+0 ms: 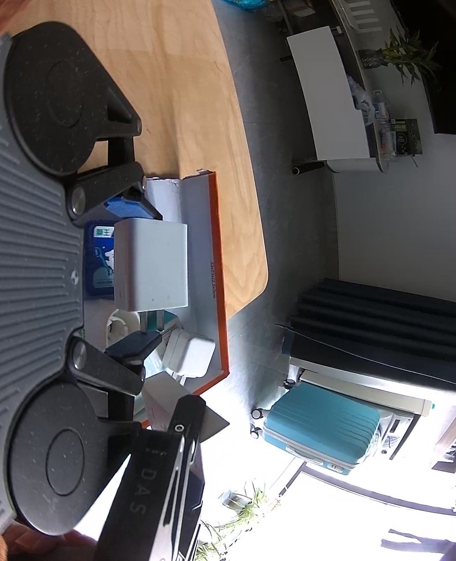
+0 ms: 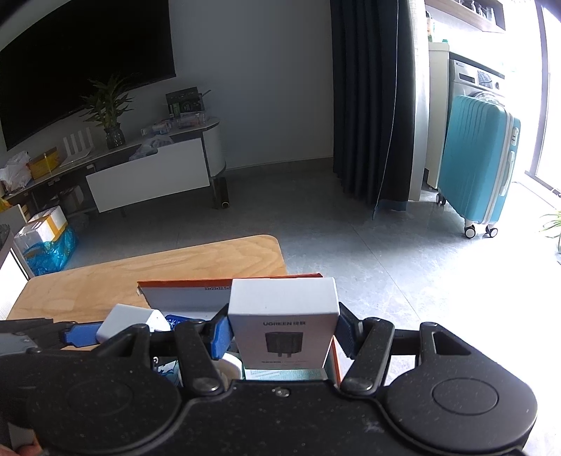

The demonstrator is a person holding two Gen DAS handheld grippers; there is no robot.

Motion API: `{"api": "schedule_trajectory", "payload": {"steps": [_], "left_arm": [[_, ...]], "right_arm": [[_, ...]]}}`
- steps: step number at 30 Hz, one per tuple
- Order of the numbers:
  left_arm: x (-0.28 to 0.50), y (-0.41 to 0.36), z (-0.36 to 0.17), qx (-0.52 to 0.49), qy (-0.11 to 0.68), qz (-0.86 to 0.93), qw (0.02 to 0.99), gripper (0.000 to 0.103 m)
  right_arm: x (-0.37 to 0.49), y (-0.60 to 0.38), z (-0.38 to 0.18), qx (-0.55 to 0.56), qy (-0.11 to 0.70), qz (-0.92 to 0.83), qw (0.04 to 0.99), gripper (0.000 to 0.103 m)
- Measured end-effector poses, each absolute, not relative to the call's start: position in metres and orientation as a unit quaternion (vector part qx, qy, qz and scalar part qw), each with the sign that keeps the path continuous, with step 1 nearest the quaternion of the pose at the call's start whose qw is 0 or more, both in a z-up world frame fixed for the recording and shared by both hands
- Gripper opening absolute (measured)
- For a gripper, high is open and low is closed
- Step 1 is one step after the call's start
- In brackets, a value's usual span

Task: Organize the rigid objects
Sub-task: 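Lower and release the adapter into the tray with the left tool while the right tool releases the box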

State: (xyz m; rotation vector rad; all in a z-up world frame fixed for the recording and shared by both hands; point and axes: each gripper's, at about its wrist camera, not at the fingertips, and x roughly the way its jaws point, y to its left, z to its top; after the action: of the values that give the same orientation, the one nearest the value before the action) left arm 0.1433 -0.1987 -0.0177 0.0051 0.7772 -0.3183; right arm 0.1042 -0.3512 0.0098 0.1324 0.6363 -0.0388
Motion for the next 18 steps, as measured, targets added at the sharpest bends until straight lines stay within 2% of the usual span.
{"api": "schedule_trajectory", "payload": {"steps": [2, 4, 5, 18], "left_arm": [[0.148, -0.2, -0.018, 0.003, 0.379, -0.156, 0.912, 0.066], [0.153, -0.199, -0.019, 0.003, 0.381, -0.155, 0.912, 0.066], [0.155, -0.199, -0.02, 0.003, 0.382, -0.156, 0.911, 0.066], [0.182, -0.208, -0.021, -0.022, 0.397, -0.167, 0.902, 0.066]], "right_arm": [[0.106, -0.353, 0.009, 0.071, 0.312, -0.02, 0.947, 0.072], [0.106, -0.358, 0.007, 0.089, 0.308, -0.013, 0.947, 0.084], [0.105, -0.362, 0.008, 0.1, 0.307, -0.01, 0.946, 0.085], [0.078, -0.377, 0.018, 0.113, 0.275, -0.034, 0.954, 0.086]]}}
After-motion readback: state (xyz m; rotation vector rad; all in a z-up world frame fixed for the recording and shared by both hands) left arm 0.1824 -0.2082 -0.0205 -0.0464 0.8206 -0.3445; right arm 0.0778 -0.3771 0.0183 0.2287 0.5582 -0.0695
